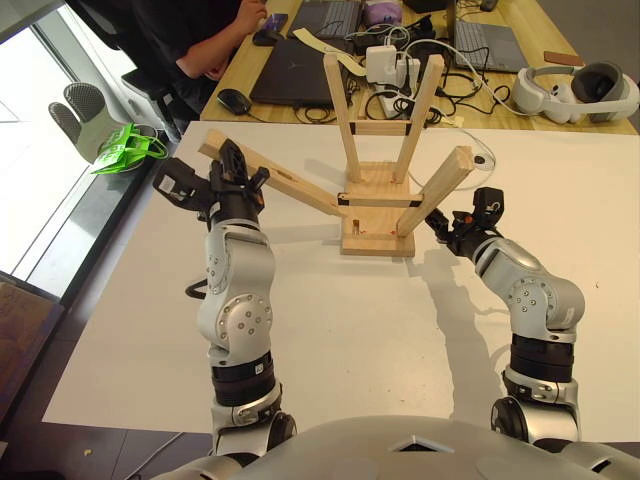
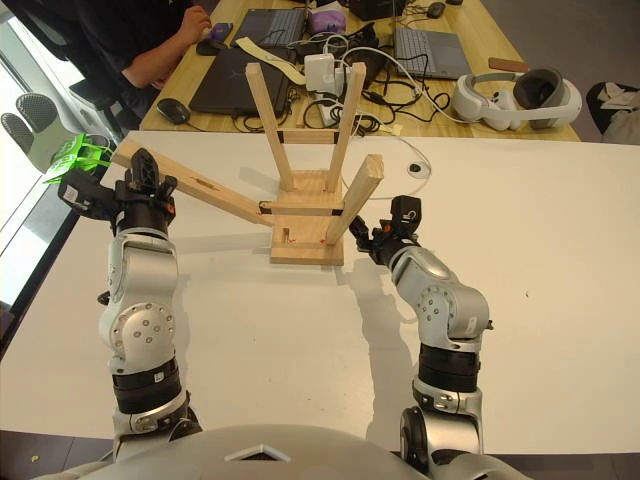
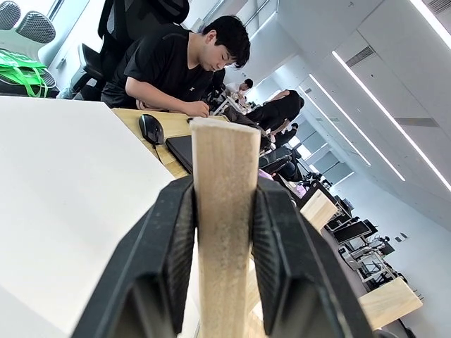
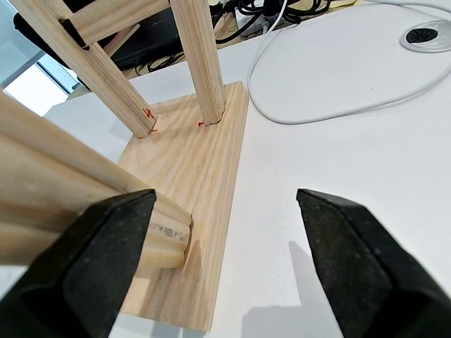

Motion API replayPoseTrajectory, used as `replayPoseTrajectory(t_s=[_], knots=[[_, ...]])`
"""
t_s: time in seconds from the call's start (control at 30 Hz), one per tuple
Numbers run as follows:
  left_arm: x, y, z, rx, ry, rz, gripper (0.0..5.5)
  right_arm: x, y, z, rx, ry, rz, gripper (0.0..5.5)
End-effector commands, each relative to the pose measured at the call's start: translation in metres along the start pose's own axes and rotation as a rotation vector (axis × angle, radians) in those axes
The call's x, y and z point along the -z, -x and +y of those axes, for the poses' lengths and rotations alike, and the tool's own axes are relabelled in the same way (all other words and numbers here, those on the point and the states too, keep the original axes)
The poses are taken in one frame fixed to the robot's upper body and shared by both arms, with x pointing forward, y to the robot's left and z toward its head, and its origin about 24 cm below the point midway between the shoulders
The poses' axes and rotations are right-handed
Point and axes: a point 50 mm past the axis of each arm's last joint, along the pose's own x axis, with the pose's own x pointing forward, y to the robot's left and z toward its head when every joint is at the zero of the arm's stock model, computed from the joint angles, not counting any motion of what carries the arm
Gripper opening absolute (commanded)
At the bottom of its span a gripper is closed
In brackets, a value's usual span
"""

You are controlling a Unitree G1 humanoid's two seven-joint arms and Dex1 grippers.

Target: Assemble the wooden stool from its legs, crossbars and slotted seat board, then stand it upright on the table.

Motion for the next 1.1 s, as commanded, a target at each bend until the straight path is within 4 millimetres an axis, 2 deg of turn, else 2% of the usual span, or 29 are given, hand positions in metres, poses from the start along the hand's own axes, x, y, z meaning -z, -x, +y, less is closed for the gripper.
replayPoseTrajectory(t_s=[0.03, 0.37, 0.77, 1.1], knots=[[0.023, 0.007, -0.005, -0.009, 0.086, 0.079, 1.02, -0.003, -0.002, 0.002, -0.008, 0.005, 0.001, 3.74], [0.04, 0.007, -0.005, 0.026, 0.05, 0.135, 1.02, -0.005, -0.003, 0.003, -0.006, 0.0, -0.012, 3.74], [0.035, 0.007, -0.004, 0.038, -0.081, 0.044, 1.02, -0.006, -0.003, 0.003, -0.011, 0.002, -0.02, 3.74], [0.048, 0.013, -0.023, 0.132, -0.169, 0.051, 1.02, -0.006, -0.004, 0.005, -0.017, 0.007, -0.021, 3.74]])
